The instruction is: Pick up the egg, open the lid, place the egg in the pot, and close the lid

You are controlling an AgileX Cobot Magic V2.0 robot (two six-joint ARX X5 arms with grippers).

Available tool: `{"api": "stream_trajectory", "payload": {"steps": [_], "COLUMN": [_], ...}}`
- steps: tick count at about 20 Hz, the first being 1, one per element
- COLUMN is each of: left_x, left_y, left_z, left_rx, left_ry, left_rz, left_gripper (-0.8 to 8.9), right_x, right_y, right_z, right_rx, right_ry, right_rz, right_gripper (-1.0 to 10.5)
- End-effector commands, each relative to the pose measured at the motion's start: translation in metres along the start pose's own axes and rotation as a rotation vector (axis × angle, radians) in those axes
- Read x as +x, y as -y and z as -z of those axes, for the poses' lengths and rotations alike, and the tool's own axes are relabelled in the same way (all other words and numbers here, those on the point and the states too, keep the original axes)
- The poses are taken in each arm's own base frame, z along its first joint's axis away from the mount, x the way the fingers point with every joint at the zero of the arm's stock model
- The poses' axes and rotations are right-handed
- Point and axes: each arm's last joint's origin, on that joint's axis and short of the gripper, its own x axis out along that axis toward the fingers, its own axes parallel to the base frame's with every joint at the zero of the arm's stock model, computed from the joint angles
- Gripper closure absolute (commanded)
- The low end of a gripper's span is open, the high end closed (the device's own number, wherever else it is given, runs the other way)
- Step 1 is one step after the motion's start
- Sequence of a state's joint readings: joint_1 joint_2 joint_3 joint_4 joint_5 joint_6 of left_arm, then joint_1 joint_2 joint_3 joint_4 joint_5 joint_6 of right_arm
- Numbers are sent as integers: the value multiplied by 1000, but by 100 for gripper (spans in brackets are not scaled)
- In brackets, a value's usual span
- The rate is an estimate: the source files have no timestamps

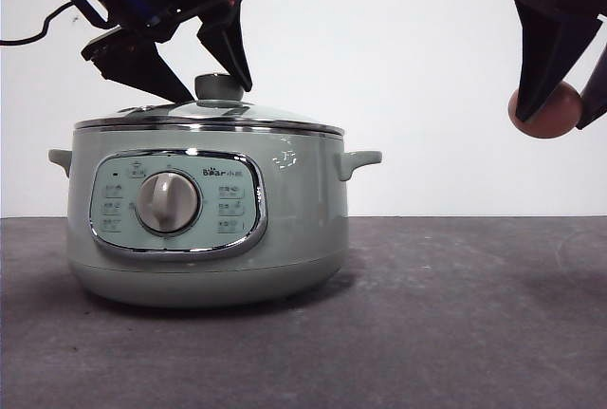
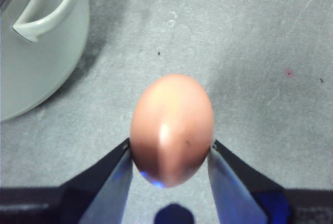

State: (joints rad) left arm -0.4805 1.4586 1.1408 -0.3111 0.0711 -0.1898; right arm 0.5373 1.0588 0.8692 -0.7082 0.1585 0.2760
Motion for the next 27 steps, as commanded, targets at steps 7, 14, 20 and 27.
{"api": "stream_trajectory", "payload": {"steps": [7,14,20,27], "left_x": [2,-43,-138,-226], "left_y": [6,10,12,5], "left_z": [1,-18,-23,7], "left_rx": [97,104,107,76], "left_ry": [-1,172,400,511], "left_rz": [22,-37,-147,-335], "left_gripper": [822,822,822,822], "right_x": [0,-5,-25,8], "right_y": [0,-4,-20,-77], "right_z": [-1,-12,-55,-129], "right_rx": [-2,6,-24,-216], "right_ry": [15,78,188,135], "right_rz": [1,-87,-334,-386], "right_gripper": [959,959,959,959]}}
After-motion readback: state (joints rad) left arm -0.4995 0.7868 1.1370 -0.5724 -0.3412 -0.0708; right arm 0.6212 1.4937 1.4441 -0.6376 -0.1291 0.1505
